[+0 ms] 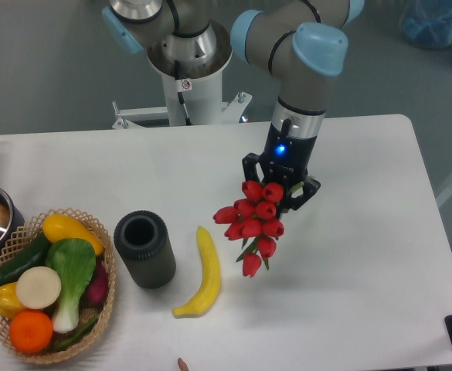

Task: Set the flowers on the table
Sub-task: 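Lower the held red tulips toward the table beside the banana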

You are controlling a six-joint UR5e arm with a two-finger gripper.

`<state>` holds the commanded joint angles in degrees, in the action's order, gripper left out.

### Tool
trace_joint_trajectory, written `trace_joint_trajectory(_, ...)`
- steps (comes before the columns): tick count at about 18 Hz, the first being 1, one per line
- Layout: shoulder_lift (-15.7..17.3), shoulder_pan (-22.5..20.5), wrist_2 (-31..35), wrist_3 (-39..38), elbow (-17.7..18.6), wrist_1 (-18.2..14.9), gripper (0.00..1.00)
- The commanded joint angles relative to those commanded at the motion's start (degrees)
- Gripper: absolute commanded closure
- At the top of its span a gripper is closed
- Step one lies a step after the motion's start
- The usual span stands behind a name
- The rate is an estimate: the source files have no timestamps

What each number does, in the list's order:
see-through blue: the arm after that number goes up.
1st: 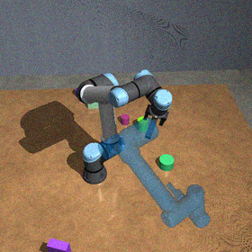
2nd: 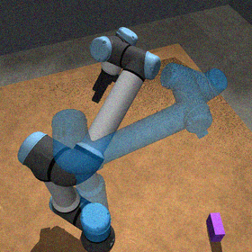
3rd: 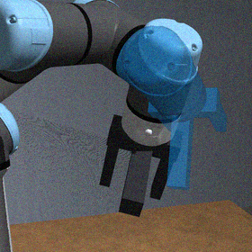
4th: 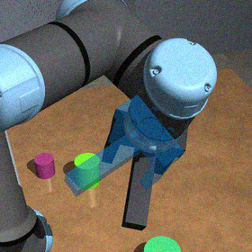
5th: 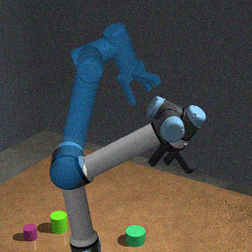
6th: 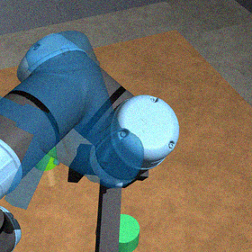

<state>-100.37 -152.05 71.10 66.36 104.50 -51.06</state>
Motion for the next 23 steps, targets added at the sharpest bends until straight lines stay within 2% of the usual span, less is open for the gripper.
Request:
trace_joint_trajectory(5,-4.1,0.2,2.3,1.8,-0.4,0.3,0.57)
trace_joint_trajectory(9,-5.1,0.5,5.3,2.5,0.2,0.2,0.54)
trace_joint_trajectory(23,-9.9,0.3,5.2,1.9,1.6,0.4,0.54)
